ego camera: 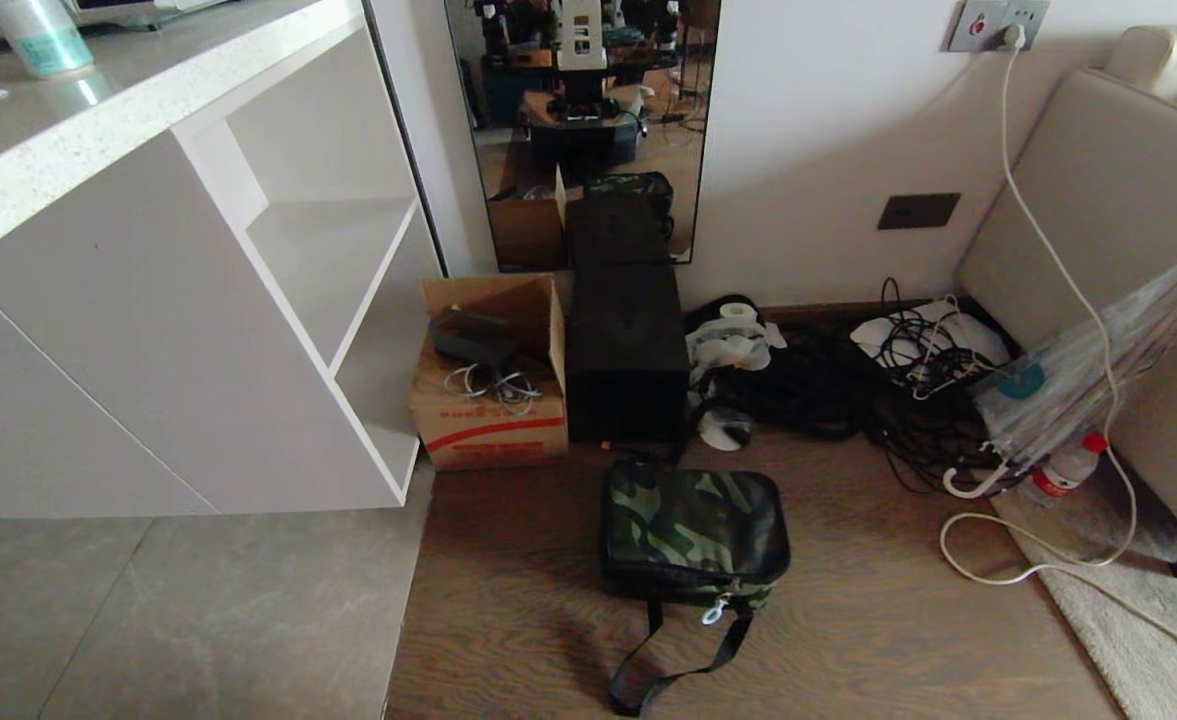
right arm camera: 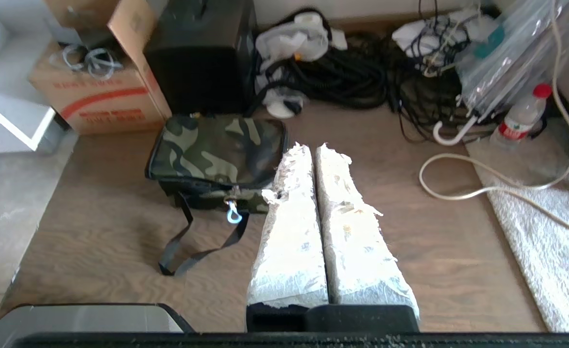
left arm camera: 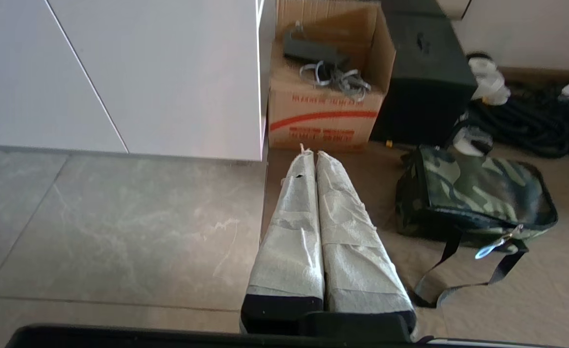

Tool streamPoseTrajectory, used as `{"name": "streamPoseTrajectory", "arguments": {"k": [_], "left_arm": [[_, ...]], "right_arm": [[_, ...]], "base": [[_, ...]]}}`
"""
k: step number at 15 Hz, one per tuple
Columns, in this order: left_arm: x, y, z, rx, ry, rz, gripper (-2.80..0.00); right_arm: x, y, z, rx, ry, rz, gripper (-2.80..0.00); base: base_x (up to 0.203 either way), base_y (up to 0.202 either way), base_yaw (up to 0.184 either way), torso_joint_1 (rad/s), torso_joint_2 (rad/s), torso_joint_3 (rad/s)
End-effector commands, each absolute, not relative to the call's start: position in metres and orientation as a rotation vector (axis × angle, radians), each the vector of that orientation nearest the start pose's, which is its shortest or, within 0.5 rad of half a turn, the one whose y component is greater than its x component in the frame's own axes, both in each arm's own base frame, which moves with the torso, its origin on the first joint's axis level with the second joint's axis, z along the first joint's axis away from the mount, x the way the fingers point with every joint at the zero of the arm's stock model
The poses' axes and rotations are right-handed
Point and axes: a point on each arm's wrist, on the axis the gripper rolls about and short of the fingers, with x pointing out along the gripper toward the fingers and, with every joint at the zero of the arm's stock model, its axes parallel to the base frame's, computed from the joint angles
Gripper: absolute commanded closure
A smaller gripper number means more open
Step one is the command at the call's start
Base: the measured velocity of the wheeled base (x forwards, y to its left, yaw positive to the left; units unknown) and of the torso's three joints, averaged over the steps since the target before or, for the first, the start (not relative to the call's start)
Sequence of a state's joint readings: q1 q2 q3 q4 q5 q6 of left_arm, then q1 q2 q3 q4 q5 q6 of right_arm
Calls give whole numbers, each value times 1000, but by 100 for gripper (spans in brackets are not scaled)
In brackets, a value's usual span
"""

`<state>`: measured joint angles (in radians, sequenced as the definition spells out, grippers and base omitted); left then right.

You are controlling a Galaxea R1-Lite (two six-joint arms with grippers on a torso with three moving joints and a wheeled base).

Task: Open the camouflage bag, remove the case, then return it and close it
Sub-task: Open the top of the storage box

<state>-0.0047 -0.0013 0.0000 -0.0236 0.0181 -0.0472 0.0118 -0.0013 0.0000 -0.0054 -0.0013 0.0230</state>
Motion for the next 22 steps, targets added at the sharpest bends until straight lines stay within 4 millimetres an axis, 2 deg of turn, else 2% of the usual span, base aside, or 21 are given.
{"name": "streamPoseTrajectory", "arguments": {"k": [1,22], "left_arm": [[-22,1,75,-48,-16,13,0],[-22,1,75,-49,-16,13,0]], "right_arm": [[-23,0,76,23,-4,11,0],[-23,0,76,23,-4,11,0]], "base": [[0,0,0,-4,2,-188],[0,0,0,2,4,-199]]}}
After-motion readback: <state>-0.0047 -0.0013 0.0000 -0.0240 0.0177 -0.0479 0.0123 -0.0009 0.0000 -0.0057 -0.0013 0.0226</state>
